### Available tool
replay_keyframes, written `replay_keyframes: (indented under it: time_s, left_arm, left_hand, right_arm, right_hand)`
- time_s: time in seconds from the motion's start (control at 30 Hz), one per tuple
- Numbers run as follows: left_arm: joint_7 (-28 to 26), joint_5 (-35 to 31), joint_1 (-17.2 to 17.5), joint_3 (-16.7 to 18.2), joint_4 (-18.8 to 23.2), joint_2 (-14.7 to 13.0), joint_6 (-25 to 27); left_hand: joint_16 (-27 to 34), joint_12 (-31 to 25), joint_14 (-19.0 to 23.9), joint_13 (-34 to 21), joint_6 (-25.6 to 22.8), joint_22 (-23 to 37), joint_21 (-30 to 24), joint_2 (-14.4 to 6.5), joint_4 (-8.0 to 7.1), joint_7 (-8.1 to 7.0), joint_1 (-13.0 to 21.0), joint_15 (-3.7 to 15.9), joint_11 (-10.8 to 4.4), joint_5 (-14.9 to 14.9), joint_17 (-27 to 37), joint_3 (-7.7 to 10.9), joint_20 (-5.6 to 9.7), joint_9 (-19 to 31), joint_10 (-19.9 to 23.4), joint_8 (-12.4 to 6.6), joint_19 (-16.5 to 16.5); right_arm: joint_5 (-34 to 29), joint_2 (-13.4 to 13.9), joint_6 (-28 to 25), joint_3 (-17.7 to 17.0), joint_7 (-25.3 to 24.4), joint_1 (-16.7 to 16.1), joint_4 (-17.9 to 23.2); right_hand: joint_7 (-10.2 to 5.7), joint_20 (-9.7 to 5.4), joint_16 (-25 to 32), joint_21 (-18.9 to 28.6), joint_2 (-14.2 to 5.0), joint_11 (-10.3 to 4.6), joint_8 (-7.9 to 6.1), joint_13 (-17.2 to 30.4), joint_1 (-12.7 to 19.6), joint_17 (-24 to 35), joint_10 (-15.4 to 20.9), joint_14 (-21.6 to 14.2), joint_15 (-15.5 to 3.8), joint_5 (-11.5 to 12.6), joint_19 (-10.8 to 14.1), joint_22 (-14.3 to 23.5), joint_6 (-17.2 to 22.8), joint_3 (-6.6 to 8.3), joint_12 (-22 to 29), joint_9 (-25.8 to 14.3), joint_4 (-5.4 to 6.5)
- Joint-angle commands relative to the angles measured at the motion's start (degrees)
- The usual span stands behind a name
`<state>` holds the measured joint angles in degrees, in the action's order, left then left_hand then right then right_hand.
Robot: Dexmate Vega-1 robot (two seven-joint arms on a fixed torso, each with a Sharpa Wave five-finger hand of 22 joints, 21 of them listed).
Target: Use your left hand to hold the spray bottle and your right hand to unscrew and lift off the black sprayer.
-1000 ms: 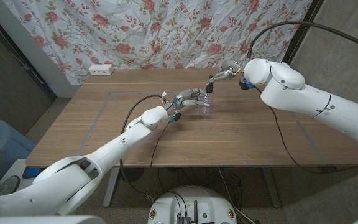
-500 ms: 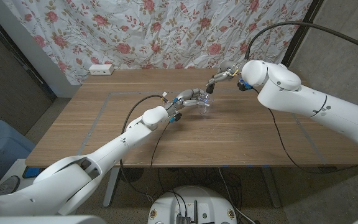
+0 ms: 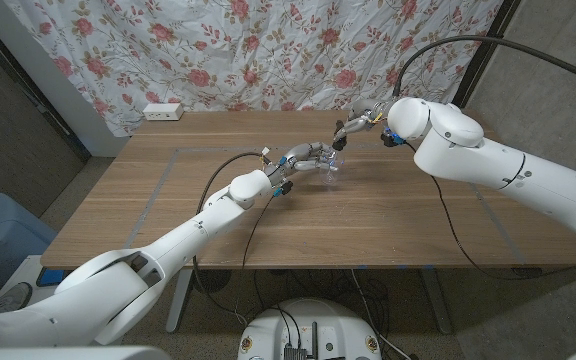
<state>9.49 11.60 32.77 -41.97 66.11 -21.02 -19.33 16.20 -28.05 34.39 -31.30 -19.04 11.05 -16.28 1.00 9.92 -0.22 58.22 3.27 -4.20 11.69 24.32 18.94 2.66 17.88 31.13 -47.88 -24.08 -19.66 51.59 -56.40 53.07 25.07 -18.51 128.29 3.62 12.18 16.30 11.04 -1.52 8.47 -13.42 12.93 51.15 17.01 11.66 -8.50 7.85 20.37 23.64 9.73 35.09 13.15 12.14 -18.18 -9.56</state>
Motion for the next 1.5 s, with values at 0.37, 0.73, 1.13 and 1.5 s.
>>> replay_keyframes:
  time_s: [0.37, 0.73, 1.13, 1.5]
  left_arm:
    - [0.0, 0.2, 0.5, -0.1, 0.6, -0.2, 0.2]
    - [0.0, 0.2, 0.7, -0.1, 0.9, -0.2, 0.4]
    - [0.2, 0.3, 0.4, -0.1, 0.7, -0.1, 0.6]
    - [0.8, 0.3, -0.5, -0.4, -1.0, 0.7, 0.1]
  left_hand:
    - [-0.2, -0.2, 0.6, -7.5, -3.2, 0.2, -0.4, -7.5, -0.19, -2.86, 0.3, 7.66, -6.34, 0.2, 0.0, 0.39, -0.06, 0.1, 6.8, -15.18, -0.4]
    - [-0.2, -0.2, 0.7, -7.5, -3.1, 0.2, -0.4, -7.5, -0.17, -2.78, 0.3, 7.69, -6.3, 0.2, 0.1, 0.37, -0.08, 0.1, 6.8, -15.31, -0.4]
    - [-0.3, -0.1, 0.8, -7.5, -3.2, 0.2, -0.4, -7.5, -0.22, -2.93, 0.2, 7.66, -6.49, 0.2, 0.2, 0.38, -0.06, 0.0, 6.9, -15.43, -0.4]
    - [-0.4, -0.1, 0.8, -7.6, -3.2, 0.2, -0.4, -7.6, -0.19, -2.97, 0.1, 7.72, -6.37, 0.2, 0.2, 0.4, -0.03, -0.1, 6.9, -15.54, -0.4]
  right_arm:
    - [2.6, 0.6, 1.8, -2.9, -2.6, -2.4, 0.8]
    - [5.8, 0.6, 2.6, -5.5, -4.5, -4.1, 0.6]
    - [9.4, 0.9, 3.3, -7.6, -6.6, -5.2, 0.3]
    - [13.2, 0.9, 4.9, -9.5, -8.2, -5.8, -1.1]
  right_hand:
    - [-4.1, -0.2, -0.1, 0.2, -0.59, -1.68, -1.02, 0.3, 3.8, 0.2, 0.4, -0.3, -1.31, 0.9, 1.1, 0.1, 1.5, 1.53, 0.8, -0.6, -0.63]
    - [-6.5, -0.51, 0.0, 0.1, -1.06, -2.87, -1.48, 0.3, 7.1, 0.2, 0.6, -0.4, -2.6, 1.4, 1.3, 0.1, 2.5, 2.83, 0.9, -1.0, -0.98]
    - [-9.31, -0.71, 0.3, 0.0, -1.29, -4.38, -2.67, 0.3, 10.5, 0.5, 1.2, -0.8, -3.55, 1.7, 1.5, 0.0, 5.2, 3.89, 1.0, -1.4, -0.99]
    - [-11.46, -1.07, 0.5, -0.2, -1.48, -5.46, -3.6, 0.2, 12.8, 0.8, 1.7, -0.7, -4.46, 1.8, 1.1, 0.0, 7.6, 4.44, 1.0, -1.6, -0.8]
